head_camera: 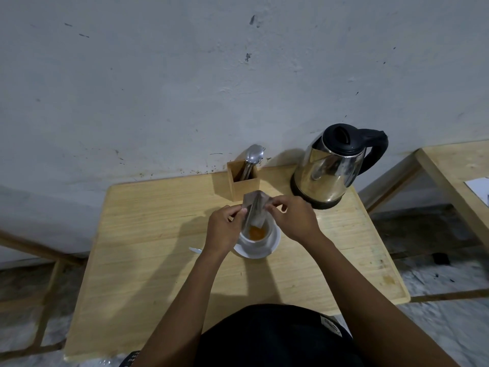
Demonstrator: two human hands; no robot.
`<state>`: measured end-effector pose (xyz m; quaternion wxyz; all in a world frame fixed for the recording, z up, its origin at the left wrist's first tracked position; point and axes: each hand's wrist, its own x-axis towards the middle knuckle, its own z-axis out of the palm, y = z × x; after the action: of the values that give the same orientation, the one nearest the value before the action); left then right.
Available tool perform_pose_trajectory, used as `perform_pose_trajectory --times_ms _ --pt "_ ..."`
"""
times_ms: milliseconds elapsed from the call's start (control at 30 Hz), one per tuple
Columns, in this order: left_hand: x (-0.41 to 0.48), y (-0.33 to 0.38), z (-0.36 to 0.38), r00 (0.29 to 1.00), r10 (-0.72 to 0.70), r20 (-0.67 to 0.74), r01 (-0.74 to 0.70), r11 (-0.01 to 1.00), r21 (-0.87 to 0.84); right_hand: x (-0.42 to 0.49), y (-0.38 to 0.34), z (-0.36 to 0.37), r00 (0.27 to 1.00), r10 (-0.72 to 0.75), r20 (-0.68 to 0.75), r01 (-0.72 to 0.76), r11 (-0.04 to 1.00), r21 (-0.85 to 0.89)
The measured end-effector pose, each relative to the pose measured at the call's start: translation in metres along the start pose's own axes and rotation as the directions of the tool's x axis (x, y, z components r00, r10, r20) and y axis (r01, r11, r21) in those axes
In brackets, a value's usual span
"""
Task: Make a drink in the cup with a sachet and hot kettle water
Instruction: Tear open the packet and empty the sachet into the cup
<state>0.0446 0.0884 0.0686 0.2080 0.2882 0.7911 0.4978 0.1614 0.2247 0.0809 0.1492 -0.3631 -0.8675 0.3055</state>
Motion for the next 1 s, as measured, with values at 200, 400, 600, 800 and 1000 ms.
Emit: perform_pose_trajectory --times_ms 200,400,600,800,1000 --pt "0.001 0.005 0.0 1.0 -0.02 -0.007 0.02 1.0 -0.016 0.001 -0.003 0.002 0.998 -0.048 -0.046 0.047 0.999 -0.017" --pt "0.0 0.009 0.0 0.999 -0.03 -0.026 0.03 0.999 -0.013 0.001 -0.004 0.003 0.994 -0.05 -0.101 0.05 0.999 -0.01" --pt "-0.002 0.01 -0.003 0.998 -0.043 -0.05 0.042 0.999 -0.015 -0.002 -0.003 0.001 0.995 -0.055 -0.087 0.052 0.998 -0.035" --pt "-0.002 0.009 -0.002 0.999 -0.027 -0.025 0.027 1.0 -0.011 -0.006 -0.004 -0.002 0.999 0.0 -0.048 0.002 0.999 0.04" --pt "-0.002 0.01 -0.009 0.997 -0.08 0.008 0.08 0.996 -0.024 -0.013 0.006 0.0 0.999 0.032 -0.005 -0.03 0.985 0.169"
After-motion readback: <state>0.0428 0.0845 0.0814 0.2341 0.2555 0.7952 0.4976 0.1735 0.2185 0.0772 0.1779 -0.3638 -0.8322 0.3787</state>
